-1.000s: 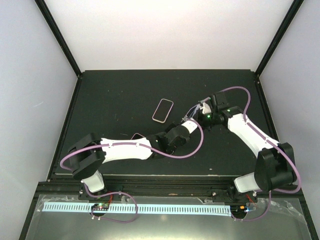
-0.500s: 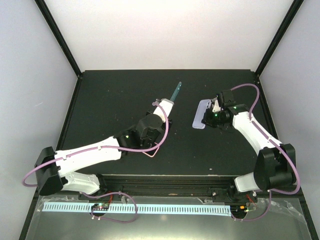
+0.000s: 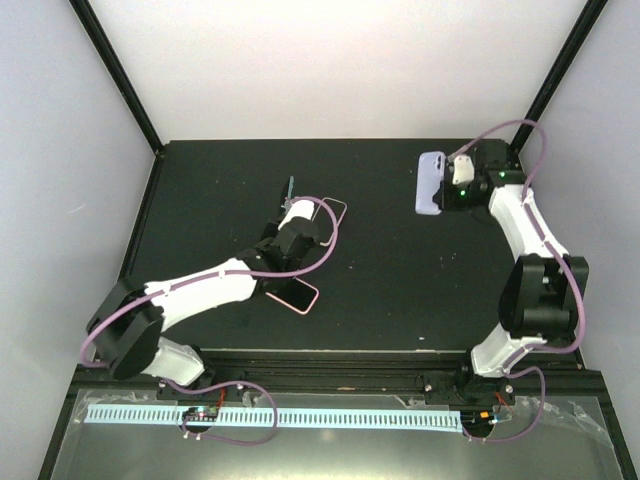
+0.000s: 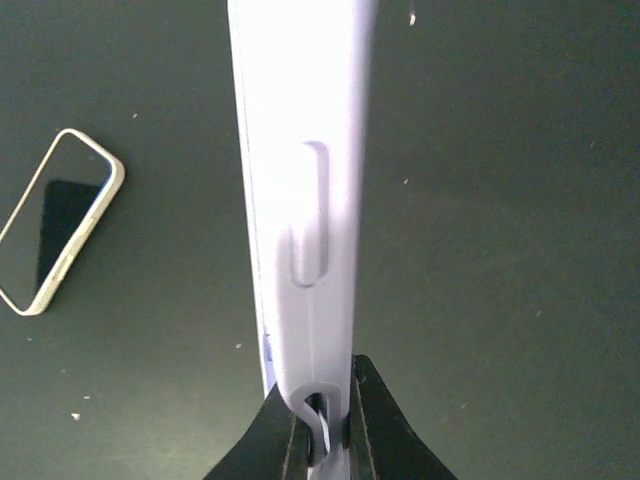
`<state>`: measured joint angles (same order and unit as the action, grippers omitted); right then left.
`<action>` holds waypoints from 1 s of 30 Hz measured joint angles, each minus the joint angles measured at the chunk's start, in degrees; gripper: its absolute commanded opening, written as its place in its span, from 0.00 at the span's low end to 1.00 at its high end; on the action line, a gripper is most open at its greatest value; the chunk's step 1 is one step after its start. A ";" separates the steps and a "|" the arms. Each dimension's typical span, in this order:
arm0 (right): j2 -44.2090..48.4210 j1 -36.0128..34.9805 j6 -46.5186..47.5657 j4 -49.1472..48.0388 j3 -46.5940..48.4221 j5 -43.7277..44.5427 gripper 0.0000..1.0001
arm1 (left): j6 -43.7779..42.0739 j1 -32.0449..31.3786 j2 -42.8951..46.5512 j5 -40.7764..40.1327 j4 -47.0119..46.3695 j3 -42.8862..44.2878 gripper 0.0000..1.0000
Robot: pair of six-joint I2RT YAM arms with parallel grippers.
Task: Take the phone out of the phone case
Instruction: Place the phone case at the center of the board, then place the phone at the center of the board.
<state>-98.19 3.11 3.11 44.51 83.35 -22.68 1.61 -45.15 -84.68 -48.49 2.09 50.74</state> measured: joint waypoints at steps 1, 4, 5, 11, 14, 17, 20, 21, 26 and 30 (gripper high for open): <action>-2.51 1.03 2.12 1.20 2.86 -0.63 0.01 | -1.18 1.07 -2.29 0.07 -0.02 1.18 0.02; -9.03 3.56 6.91 5.07 9.01 -3.52 0.01 | -5.14 4.00 -9.18 -0.04 0.00 5.95 0.02; -11.02 4.24 7.96 6.38 10.45 -4.37 0.01 | -6.60 5.01 -11.96 -0.11 -0.20 8.02 0.02; -19.45 6.10 10.56 11.08 13.62 -6.45 0.01 | -16.04 7.69 -21.53 -1.27 -4.61 11.80 0.02; -22.05 6.21 10.47 12.28 13.70 -6.60 0.01 | -20.50 7.98 -23.89 -0.72 -6.45 11.80 0.02; -24.22 6.27 10.23 13.35 14.60 -6.60 0.01 | -24.17 8.22 -24.74 0.04 -8.00 11.80 0.01; -25.35 6.36 9.86 13.44 15.02 -6.54 0.01 | -26.69 8.35 -25.29 0.50 -9.60 11.82 0.02; -25.53 6.43 9.81 13.42 15.10 -6.49 0.01 | -27.43 8.46 -25.64 0.61 -9.92 11.82 0.01; -25.64 7.65 9.42 13.38 16.09 -6.36 0.01 | -29.51 8.72 -28.09 0.46 -10.25 12.09 0.02; -25.75 9.05 9.07 13.07 16.61 -5.92 0.01 | -29.75 8.90 -28.39 -0.33 -10.32 12.15 0.02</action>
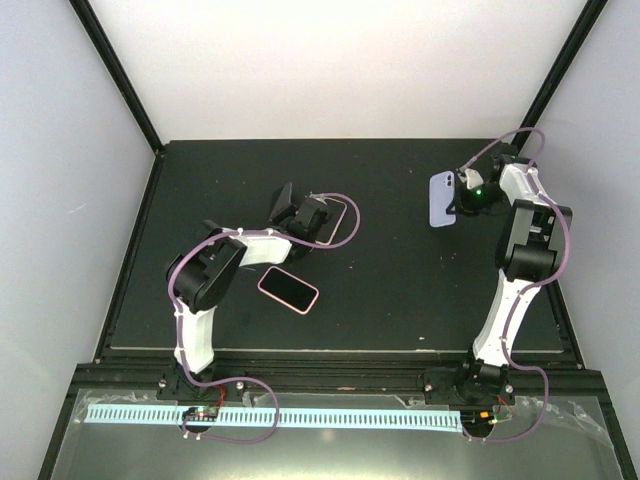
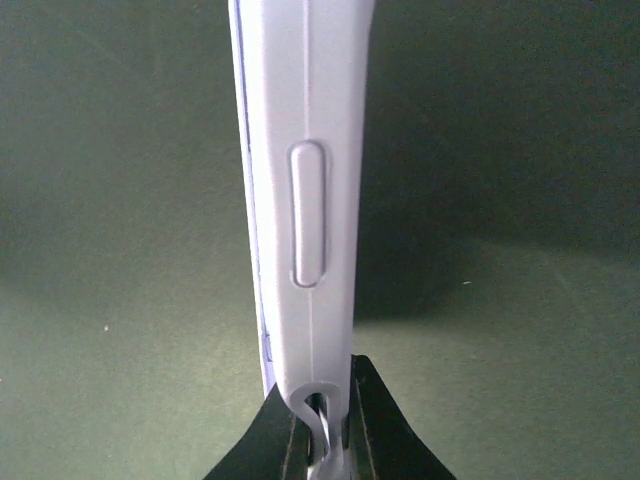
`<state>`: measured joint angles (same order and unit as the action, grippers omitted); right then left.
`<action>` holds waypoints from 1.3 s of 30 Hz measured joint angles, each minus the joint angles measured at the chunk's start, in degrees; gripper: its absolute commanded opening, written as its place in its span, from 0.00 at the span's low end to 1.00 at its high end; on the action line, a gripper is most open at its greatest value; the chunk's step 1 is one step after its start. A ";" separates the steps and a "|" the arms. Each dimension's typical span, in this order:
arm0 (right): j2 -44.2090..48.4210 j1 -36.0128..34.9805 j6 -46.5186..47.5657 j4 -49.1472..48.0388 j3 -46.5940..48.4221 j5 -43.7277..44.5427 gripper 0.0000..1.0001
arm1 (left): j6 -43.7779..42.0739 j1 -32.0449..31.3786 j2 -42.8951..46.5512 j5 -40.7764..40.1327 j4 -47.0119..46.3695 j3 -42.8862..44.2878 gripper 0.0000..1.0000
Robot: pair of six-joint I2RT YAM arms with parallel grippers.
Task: Take the phone out of the phone case
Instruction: Place the phone at the center of the board.
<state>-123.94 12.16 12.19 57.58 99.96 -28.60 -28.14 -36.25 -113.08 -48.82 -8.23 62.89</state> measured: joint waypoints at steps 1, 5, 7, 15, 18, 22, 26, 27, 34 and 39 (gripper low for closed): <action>-0.33 0.37 -0.09 0.09 0.35 0.22 0.01 | -0.17 0.04 -0.02 -0.11 0.07 -0.02 0.01; -3.76 1.40 -0.09 0.61 4.22 1.57 0.04 | -0.81 0.33 -0.52 -1.11 0.13 0.00 0.02; -6.47 1.90 -0.07 2.16 7.45 1.77 0.06 | -0.79 0.50 -0.92 -1.75 0.57 0.09 0.02; -11.58 2.03 1.11 5.33 14.75 5.01 0.40 | 2.51 0.68 -1.09 -2.10 6.45 2.80 0.18; -11.13 2.25 1.03 4.04 13.66 7.50 0.48 | 4.83 0.72 -2.19 -1.99 9.51 4.59 0.25; -9.09 2.69 0.24 2.51 10.82 9.53 0.56 | 7.41 1.05 -4.00 -1.09 13.20 5.49 0.44; -3.08 2.99 0.31 1.22 5.60 9.99 0.57 | 9.90 1.33 -4.48 -0.39 16.94 5.62 0.62; -1.22 2.99 0.33 1.18 4.52 9.68 0.57 | 10.73 1.38 -4.48 -0.42 17.84 5.81 0.65; 12.79 2.58 -0.39 -0.63 -4.81 2.60 0.57 | 18.25 1.42 -4.24 2.14 25.24 10.84 0.87; 22.43 -0.09 -0.50 -3.02 -15.47 -2.23 0.57 | 25.11 1.42 -3.52 10.78 32.52 16.74 0.99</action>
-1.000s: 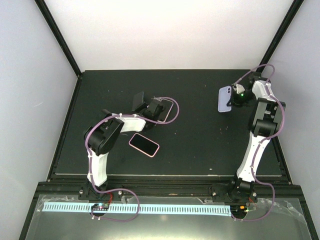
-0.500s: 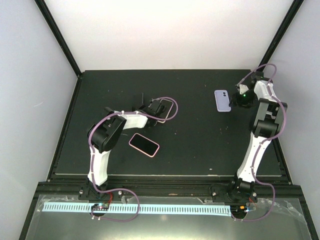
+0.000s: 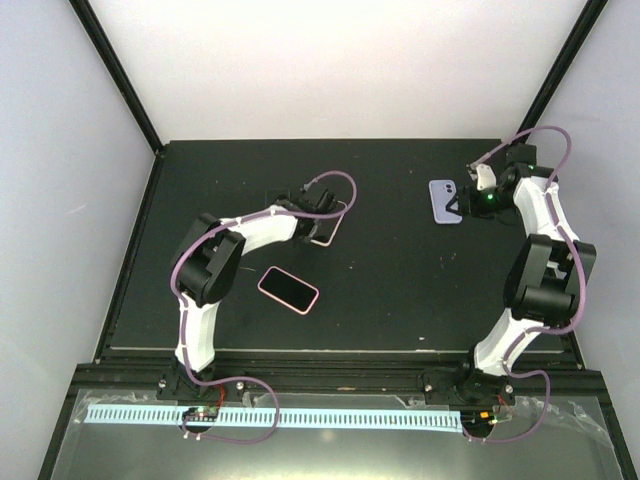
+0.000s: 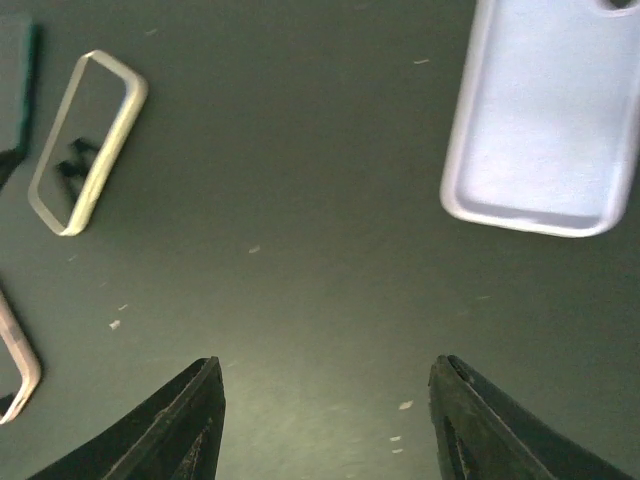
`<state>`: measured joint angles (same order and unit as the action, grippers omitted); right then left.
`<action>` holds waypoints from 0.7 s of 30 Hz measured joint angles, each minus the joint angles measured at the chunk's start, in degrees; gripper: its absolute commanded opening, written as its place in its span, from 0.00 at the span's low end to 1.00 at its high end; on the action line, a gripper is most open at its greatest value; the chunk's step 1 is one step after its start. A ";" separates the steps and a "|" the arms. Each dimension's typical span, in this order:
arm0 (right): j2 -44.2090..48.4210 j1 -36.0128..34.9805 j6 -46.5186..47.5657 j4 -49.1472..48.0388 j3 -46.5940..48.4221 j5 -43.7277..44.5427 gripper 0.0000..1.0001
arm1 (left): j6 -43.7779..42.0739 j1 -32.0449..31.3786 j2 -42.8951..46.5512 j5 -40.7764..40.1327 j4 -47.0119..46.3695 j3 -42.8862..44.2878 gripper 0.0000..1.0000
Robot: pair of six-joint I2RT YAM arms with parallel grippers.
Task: Take the phone out of the phone case
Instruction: Place the phone at the center of the board, then pick up the phone at the center of the board.
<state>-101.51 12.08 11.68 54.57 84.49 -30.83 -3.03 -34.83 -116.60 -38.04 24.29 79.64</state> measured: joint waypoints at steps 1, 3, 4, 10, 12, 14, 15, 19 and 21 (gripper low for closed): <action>2.14 -0.68 -0.02 -0.90 -2.34 -1.05 0.57 | 0.96 0.00 0.00 2.10 1.33 1.64 0.99; 6.23 -1.88 -0.04 -2.40 -6.32 -3.43 0.57 | 3.26 0.00 0.00 6.97 3.87 5.44 0.99; 8.48 -2.19 -0.11 -3.26 -8.46 -4.98 0.57 | 4.13 0.00 0.00 9.33 4.63 7.06 0.99; 13.64 -2.71 -0.50 -8.37 -16.02 -11.87 0.58 | 7.34 0.00 -3.65 22.25 10.29 18.47 0.99; 13.68 -2.86 -0.70 -9.44 -17.68 -13.29 0.58 | 7.89 0.00 -6.32 25.55 12.04 22.56 0.99; 13.73 -3.06 -1.01 -10.05 -18.80 -14.49 0.58 | 8.22 0.00 -8.85 27.87 13.90 25.81 0.99; 13.75 -3.06 -1.14 -10.36 -19.12 -14.95 0.58 | 8.26 0.00 -10.05 28.72 14.80 27.30 0.99; 13.84 -3.06 -1.38 -11.41 -19.43 -16.22 0.58 | 8.28 0.17 -15.93 31.43 19.58 34.49 0.99; 13.84 -3.06 -1.40 -11.93 -19.45 -16.57 0.58 | 8.44 0.37 -18.25 32.13 21.40 37.22 0.99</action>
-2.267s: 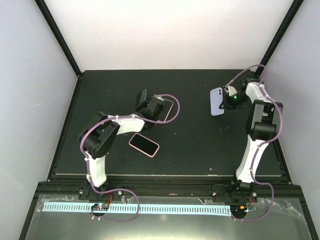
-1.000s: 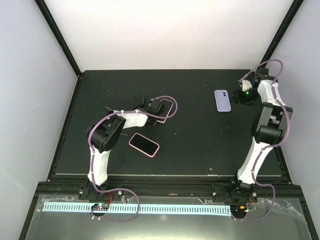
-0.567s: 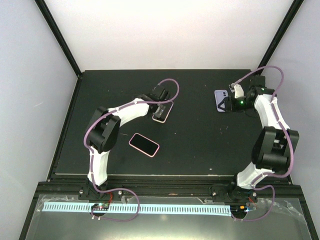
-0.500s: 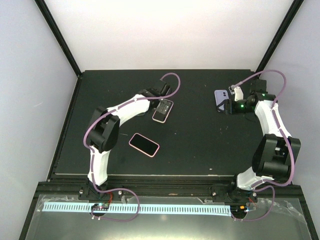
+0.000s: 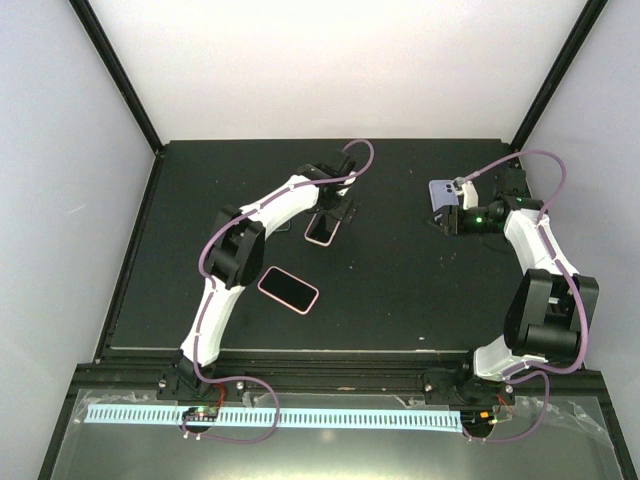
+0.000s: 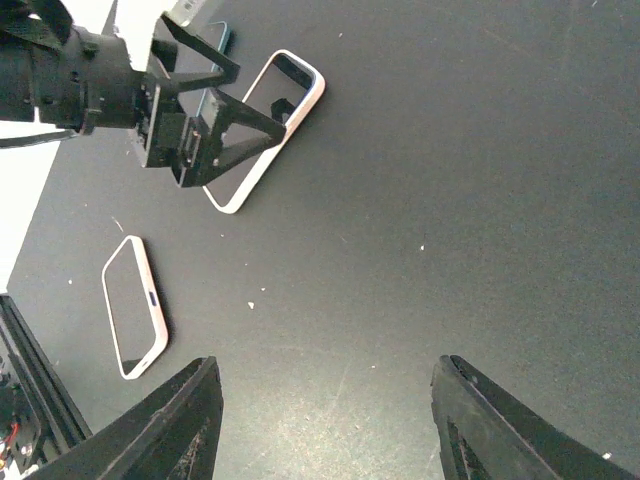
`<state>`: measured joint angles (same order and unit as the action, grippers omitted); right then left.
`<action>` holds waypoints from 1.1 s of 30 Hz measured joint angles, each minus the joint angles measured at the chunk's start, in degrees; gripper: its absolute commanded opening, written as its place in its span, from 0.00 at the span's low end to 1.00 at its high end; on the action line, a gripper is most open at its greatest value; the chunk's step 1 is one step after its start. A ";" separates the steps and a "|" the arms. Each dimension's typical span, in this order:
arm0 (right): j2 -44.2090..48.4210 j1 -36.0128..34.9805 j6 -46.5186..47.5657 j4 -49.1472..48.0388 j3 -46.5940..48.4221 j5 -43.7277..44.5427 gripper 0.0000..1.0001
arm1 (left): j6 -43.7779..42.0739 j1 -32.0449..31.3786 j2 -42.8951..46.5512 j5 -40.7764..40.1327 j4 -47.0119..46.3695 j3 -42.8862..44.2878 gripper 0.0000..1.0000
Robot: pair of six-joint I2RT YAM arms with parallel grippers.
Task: Take the phone out of the phone case
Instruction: Pick up the phone at the center of the board.
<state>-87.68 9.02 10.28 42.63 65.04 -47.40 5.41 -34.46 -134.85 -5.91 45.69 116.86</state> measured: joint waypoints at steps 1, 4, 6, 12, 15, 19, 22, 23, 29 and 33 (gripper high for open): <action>0.00 0.00 0.00 -0.17 -0.04 -0.17 0.58 | 0.24 0.11 -0.74 0.17 0.81 0.74 0.99; 0.00 0.00 -0.07 -0.44 -0.20 -0.74 0.58 | 1.11 0.72 -2.16 0.20 3.04 1.97 0.99; 0.00 0.00 -0.13 -0.50 -0.26 -0.92 0.58 | 1.38 1.16 -2.45 0.20 3.85 1.97 0.99; 0.00 0.02 -0.13 -0.68 -0.26 -1.25 0.58 | 1.44 2.14 -3.58 1.66 5.42 2.64 0.99; 0.00 0.00 -0.13 -0.68 -0.28 -1.27 0.58 | 1.44 2.49 -4.68 3.06 6.73 3.93 0.99; 0.00 0.02 -0.15 -0.68 -0.28 -1.51 0.58 | 1.46 2.64 -5.92 4.07 8.04 4.87 0.99; 0.00 0.00 -0.15 -0.70 -0.28 -1.64 0.58 | 1.57 2.73 -6.25 4.13 8.46 5.16 0.99; 0.00 0.00 -0.15 -0.68 -0.31 -1.64 0.58 | 1.62 2.75 -6.34 4.04 8.55 5.29 0.99; 0.00 0.00 -0.15 -0.68 -0.55 -1.64 0.58 | 1.73 2.73 -7.82 3.52 9.40 7.91 0.82; 0.00 0.02 -0.13 -0.59 -0.55 -1.66 0.57 | 1.92 2.73 -8.94 3.13 10.43 10.01 0.65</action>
<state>-87.68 9.04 10.15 42.04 64.49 -49.06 7.33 -31.73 -143.79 -2.79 56.12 126.87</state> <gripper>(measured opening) 0.574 0.765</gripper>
